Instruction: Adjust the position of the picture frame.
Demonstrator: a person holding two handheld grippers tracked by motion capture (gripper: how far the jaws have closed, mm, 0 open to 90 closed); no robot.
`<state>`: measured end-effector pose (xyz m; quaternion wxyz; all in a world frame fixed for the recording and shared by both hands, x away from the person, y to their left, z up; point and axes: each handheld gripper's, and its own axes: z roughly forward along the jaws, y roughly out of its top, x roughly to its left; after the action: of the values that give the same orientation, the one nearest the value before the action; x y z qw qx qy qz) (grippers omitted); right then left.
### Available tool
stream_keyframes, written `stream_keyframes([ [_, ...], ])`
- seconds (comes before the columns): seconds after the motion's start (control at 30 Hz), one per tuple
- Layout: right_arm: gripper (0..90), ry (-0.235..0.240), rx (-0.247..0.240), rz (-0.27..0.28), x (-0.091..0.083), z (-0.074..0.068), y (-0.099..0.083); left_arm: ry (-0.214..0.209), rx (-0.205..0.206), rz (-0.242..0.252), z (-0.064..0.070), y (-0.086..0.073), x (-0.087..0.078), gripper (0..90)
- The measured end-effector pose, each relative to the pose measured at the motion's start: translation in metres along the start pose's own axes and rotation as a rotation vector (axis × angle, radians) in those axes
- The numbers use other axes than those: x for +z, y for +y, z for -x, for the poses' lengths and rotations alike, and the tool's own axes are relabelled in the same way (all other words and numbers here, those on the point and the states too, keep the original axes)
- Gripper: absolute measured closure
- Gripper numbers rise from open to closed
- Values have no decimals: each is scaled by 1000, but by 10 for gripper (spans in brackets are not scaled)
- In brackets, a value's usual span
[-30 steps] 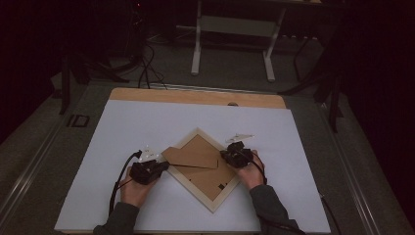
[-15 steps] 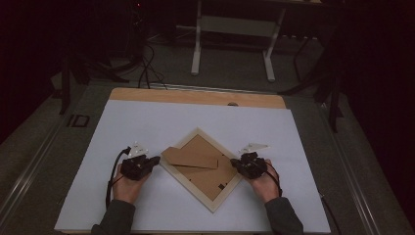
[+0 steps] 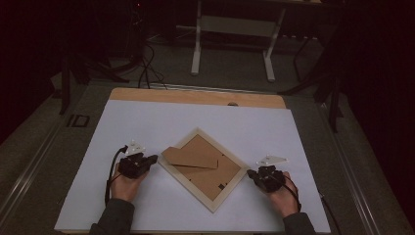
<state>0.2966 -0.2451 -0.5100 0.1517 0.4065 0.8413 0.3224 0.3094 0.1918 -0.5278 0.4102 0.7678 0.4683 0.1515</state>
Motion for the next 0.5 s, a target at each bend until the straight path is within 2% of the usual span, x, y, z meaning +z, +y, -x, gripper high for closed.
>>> stream_keyframes([
  [0.23,898,4,-29,-27,6,-7,-4,-16,12,-11,4,0,3,900],
  [0.5,898,1,-13,-11,8,-6,4,-14,17,-9,5,-1,4,900],
])
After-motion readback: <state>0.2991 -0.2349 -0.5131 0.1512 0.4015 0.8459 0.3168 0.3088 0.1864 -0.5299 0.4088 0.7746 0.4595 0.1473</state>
